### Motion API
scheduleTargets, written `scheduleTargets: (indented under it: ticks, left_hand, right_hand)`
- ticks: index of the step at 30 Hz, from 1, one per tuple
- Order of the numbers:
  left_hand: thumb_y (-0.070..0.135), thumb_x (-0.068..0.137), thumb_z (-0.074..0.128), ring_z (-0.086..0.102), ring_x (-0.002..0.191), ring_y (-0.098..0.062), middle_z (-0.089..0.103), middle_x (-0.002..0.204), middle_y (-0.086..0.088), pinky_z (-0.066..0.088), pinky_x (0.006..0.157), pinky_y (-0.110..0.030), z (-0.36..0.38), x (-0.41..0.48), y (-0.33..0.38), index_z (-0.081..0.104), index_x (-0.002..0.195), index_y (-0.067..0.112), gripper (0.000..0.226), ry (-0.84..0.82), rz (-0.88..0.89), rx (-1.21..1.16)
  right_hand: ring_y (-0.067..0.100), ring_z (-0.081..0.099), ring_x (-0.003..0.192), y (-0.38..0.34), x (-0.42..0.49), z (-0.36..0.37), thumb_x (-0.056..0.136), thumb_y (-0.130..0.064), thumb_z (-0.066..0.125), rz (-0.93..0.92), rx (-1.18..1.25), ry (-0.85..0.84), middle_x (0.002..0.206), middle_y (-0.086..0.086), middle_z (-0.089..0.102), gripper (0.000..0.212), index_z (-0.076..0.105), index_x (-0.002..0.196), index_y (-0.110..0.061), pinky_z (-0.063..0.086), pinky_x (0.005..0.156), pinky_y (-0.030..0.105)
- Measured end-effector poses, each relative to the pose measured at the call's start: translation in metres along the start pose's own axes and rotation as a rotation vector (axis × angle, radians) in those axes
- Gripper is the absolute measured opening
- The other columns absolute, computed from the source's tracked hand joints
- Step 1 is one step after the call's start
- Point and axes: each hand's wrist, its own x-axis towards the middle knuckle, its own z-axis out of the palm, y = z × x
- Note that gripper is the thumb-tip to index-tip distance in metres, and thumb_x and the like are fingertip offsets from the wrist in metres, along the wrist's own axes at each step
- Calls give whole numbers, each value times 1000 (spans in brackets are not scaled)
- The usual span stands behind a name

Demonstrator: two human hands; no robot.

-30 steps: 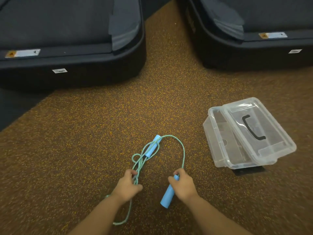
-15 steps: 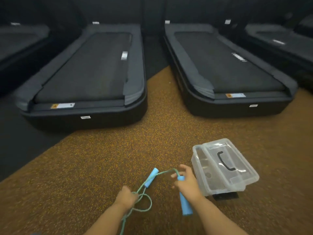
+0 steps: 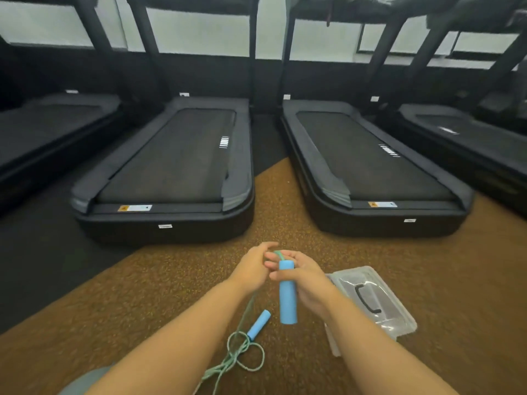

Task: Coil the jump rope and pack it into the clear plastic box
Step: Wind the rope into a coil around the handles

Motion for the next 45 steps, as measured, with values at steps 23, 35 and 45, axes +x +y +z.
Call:
scheduleTargets:
  ticks: [23,35,45]
  left_hand:
    - [20,102,34,37,47,-8,39,60,0,33,48,-20,-105,-65,142,48,71,16,33,261,254,-152]
    - [1,96,44,47,66,-6,46,71,11,41,61,-4,-113,-108,176,49,82,13,19,68,261,14]
    - [33,101,34,41,60,-2,44,70,13,36,63,-26,-92,-159,185,51,95,18,23,-117,369,189]
  right_hand:
    - [4,51,39,-125,-120,76,88,-6,54,78,-116,-447,77,4,73,14,65,97,-10,43,40,12]
    - [14,72,86,-155,-139,101,83,-5,63,-314,69,-331,95,6,74,27,61,109,-10,59,72,25]
    - [13,55,124,-198,-144,99,89,-7,57,-495,50,-296,136,-1,57,46,48,134,-14,38,110,35]
